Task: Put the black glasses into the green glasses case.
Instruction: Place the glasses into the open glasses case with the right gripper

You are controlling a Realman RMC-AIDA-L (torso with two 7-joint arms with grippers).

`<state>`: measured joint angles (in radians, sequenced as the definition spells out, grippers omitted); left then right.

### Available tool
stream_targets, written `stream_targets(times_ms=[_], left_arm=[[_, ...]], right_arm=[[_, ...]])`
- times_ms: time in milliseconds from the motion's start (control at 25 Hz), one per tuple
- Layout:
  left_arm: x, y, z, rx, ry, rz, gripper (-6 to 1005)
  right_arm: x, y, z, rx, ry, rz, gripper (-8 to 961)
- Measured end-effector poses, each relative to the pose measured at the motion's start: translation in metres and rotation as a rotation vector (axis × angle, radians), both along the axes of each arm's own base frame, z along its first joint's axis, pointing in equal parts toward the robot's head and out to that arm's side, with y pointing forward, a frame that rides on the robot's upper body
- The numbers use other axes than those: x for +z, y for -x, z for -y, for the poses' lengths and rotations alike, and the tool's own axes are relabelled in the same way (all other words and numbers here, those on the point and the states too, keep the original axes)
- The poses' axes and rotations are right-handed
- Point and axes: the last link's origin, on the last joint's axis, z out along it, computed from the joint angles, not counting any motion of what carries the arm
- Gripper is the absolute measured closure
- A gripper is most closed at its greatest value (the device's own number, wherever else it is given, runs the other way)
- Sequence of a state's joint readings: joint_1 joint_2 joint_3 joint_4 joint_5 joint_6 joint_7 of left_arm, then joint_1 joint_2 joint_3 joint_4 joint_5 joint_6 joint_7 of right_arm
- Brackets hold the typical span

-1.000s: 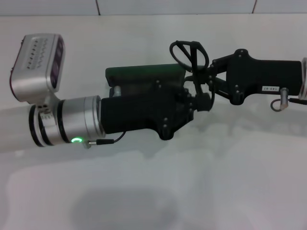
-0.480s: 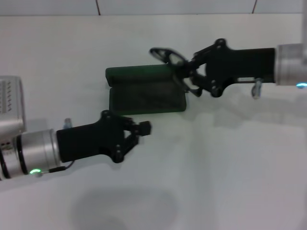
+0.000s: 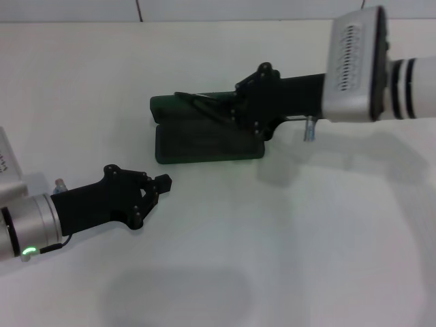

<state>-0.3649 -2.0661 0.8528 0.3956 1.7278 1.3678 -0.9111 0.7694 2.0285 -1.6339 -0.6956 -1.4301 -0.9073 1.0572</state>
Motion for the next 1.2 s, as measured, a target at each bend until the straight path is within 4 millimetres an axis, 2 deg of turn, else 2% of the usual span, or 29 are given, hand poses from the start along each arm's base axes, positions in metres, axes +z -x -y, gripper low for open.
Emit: stream_targets(times_ms=[360, 1200], left_arm=[[0.001, 0.001, 0.002, 0.001, 0.010, 0.000, 975], [0.000, -0.007, 0.004, -0.038, 0.036, 0.033, 972]], right_arm=[[-0.023, 0.009, -0.004, 0.024, -0.066, 0.088, 836], [-0.026, -0.010, -0.001, -0.054, -0.075, 0.102, 821]])
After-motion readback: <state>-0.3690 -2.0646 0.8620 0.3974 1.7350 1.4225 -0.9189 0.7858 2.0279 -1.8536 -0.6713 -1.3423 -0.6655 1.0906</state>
